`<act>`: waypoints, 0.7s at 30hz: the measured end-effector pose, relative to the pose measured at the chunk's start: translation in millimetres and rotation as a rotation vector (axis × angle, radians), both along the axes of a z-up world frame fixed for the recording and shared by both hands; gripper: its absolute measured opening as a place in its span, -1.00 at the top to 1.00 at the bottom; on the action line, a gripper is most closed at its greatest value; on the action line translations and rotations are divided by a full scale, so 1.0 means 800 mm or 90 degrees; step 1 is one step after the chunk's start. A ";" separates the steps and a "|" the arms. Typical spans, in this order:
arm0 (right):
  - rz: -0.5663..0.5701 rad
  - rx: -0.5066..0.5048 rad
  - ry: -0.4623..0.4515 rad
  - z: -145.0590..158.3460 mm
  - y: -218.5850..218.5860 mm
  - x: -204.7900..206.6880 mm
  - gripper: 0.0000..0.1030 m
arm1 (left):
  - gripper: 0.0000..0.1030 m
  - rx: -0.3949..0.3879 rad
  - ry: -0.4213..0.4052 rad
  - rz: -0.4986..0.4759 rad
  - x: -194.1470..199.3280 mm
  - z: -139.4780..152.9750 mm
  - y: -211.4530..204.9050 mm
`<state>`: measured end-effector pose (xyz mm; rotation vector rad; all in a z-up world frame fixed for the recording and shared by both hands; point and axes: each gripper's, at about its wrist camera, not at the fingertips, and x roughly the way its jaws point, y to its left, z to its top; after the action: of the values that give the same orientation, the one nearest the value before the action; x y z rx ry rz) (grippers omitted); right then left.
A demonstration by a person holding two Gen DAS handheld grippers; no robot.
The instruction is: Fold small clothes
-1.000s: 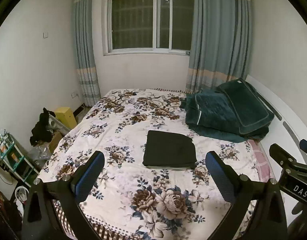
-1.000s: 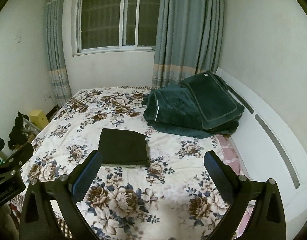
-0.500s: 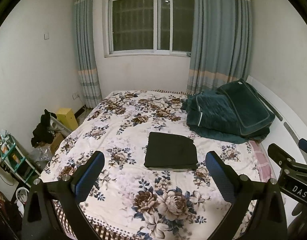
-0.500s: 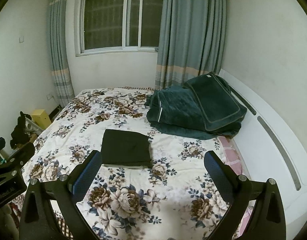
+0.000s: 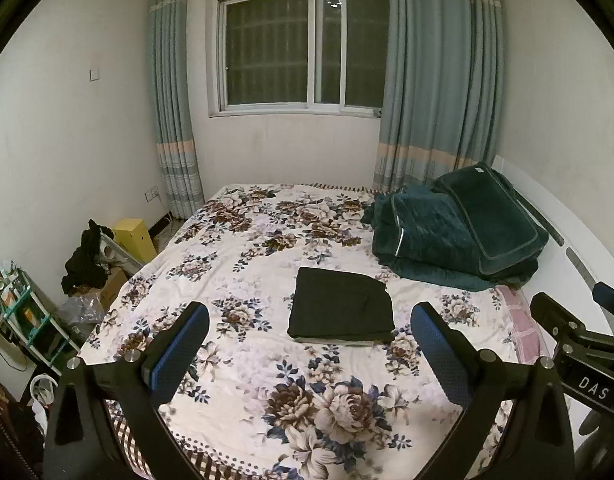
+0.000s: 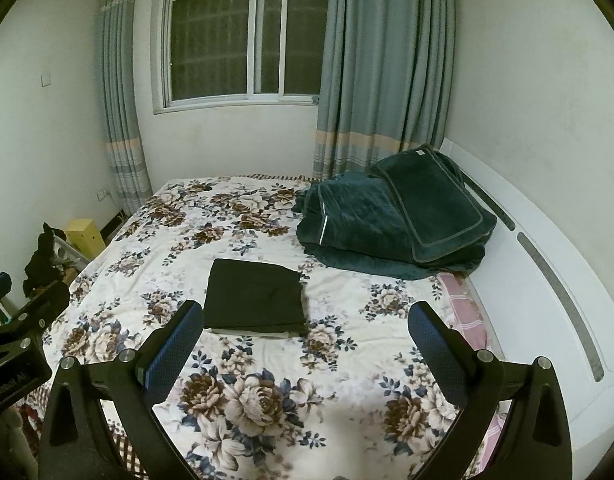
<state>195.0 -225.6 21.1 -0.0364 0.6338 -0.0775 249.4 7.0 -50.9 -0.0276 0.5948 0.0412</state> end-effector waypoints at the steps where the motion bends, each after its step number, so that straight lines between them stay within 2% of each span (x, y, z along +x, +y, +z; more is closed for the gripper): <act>1: 0.002 0.000 -0.001 0.000 0.001 0.003 -1.00 | -1.00 0.000 0.001 -0.001 0.000 0.000 -0.001; 21: 0.008 0.001 -0.005 0.002 0.007 0.010 -1.00 | -1.00 0.004 -0.005 0.006 0.001 0.012 -0.021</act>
<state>203.2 -220.1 22.8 -0.0390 0.6256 -0.0656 250.1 -10.0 -41.6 -0.0248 0.5863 0.0520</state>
